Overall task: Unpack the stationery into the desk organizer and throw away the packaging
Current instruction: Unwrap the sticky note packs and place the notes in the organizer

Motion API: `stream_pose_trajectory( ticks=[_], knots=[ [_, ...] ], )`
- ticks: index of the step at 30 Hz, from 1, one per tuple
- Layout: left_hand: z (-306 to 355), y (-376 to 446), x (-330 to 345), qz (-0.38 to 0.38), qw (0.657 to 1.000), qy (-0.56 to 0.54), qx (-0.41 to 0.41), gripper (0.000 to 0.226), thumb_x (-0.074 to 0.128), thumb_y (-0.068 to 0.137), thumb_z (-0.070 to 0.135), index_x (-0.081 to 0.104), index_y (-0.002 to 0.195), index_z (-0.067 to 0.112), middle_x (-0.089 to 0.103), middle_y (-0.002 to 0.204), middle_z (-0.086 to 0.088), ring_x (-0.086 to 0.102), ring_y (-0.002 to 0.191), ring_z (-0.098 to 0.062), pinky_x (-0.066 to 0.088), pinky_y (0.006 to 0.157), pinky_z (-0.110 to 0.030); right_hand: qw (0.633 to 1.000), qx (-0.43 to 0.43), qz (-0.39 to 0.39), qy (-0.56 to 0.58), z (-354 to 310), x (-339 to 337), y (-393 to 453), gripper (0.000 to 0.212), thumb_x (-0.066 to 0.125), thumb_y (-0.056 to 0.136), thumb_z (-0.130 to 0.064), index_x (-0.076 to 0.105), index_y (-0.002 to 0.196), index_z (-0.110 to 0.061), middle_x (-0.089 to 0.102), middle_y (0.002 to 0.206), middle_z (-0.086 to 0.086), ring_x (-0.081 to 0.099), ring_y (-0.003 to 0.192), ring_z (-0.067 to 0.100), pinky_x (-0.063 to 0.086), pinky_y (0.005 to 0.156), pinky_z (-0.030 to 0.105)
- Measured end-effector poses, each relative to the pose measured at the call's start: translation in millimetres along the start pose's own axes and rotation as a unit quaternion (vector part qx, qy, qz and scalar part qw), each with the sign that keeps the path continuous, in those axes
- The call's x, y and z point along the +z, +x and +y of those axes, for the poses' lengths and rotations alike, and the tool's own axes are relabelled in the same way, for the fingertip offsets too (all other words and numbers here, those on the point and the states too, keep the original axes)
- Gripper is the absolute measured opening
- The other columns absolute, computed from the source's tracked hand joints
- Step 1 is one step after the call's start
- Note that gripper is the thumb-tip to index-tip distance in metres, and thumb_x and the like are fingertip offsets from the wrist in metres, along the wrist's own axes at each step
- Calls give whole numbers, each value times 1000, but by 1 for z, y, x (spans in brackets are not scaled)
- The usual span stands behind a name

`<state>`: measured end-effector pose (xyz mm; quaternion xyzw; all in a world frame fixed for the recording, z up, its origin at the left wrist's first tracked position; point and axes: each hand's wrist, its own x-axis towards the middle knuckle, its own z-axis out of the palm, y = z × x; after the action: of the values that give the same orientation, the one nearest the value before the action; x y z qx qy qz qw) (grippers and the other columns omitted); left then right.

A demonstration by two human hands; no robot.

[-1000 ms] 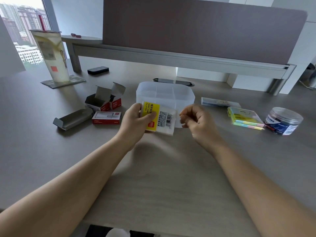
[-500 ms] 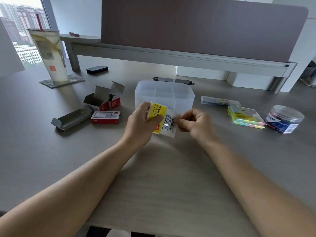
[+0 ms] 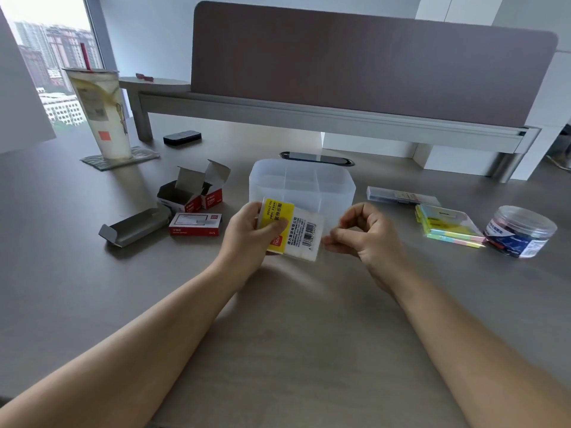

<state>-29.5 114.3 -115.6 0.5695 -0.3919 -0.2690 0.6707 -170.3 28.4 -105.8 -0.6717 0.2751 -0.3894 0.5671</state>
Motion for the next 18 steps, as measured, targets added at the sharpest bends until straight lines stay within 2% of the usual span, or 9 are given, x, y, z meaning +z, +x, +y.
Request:
stream_pose_trajectory(
  ticks=[3,5,7,9,11,13,16,18],
  knots=[
    [1,-2,-1,-19,998,-45,-25,13,53,84,5,52,79,17,63,80,0,65,64,-8,56,52,-18,996,-30,29,-78,2,3,0,30,54,79,12,46,67,-15,53,72,1,62,47,6,55,54,20],
    [2,-2,-2,-26,996,-74,-37,12,53,84,5,53,82,17,64,81,0,67,59,-4,55,52,-18,989,-52,44,-134,3,4,0,31,55,80,8,50,64,-19,56,77,-1,63,59,11,55,65,30],
    [2,-2,-3,-28,994,-95,-46,13,53,84,4,53,84,17,64,83,1,67,60,-3,56,53,-19,981,-74,48,-175,3,4,-1,31,55,80,4,55,65,-23,57,91,3,60,72,16,53,75,38],
    [3,-2,-4,-32,992,-113,-49,15,53,83,2,54,86,16,65,85,0,67,62,-5,58,57,-22,978,-82,35,-191,2,5,-2,22,56,82,-2,61,72,-20,57,101,6,57,74,11,51,77,32],
    [3,-2,-4,-40,990,-127,-43,17,52,83,-1,54,86,16,65,86,-1,67,65,-6,58,60,-23,979,-77,18,-186,2,6,-2,8,58,83,-8,63,82,-14,57,103,8,53,73,7,47,74,23],
    [2,-2,-4,-51,989,-135,-38,19,51,82,-4,54,84,15,65,85,-1,68,65,-7,58,60,-22,984,-66,6,-166,3,5,-1,4,60,82,-12,62,86,-12,56,103,9,52,73,6,45,71,18],
    [2,-2,-4,-78,988,-133,-34,19,51,80,-5,54,81,13,71,71,4,69,65,-7,58,58,-22,992,-33,-14,-117,3,4,0,5,61,81,-12,62,85,-11,61,91,6,56,69,1,46,65,12],
    [1,-2,-4,-89,987,-128,-32,18,51,80,-6,54,81,12,72,66,6,69,65,-7,58,58,-21,996,-19,-26,-85,1,4,-1,8,62,80,-8,62,76,-15,62,79,0,58,59,-6,47,62,9]
  ],
)
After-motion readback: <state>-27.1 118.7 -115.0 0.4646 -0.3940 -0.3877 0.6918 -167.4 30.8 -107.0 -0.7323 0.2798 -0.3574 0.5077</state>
